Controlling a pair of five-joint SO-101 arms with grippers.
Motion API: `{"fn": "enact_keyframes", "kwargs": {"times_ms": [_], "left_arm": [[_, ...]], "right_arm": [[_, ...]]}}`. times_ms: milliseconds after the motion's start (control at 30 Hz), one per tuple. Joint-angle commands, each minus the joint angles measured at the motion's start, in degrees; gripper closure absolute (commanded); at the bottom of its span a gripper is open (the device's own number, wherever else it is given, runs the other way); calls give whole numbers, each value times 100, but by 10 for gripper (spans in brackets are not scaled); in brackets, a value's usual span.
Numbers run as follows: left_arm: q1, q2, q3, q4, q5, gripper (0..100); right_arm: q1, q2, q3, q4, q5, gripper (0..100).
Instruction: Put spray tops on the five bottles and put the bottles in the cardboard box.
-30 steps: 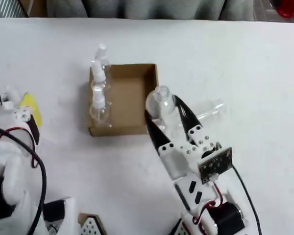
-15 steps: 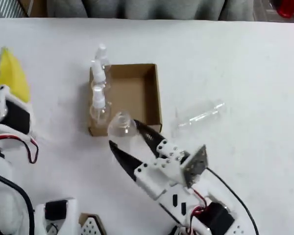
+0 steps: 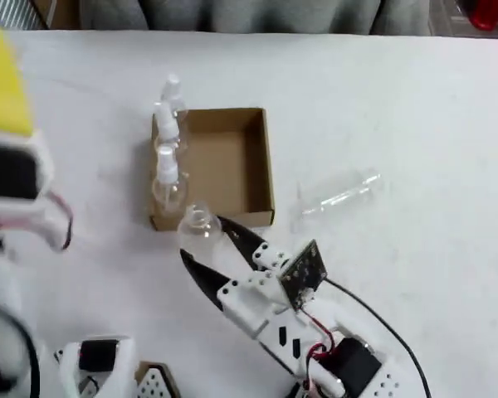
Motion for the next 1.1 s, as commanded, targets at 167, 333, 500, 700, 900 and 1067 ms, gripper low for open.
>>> {"fn": "enact_keyframes", "kwargs": {"times_ms": [167,333,500,700,900,1067], "left_arm": [[1165,242,-202,862,-949,940],[1147,-321,308,1222,-967,940],[1147,-664,1292,527,-941,940],[1165,-1130,2136,334,-941,940],[1200,-1393,2646,325,-677,938],[1200,-1402,2857,88,-501,937]], "right_arm": [[-22,-48,281,-145,26,982],[31,-48,290,-145,26,982],[31,-48,290,-145,26,982],[31,-48,299,-145,26,982],[31,-48,308,-145,26,982],[31,-48,308,-145,26,982]]}}
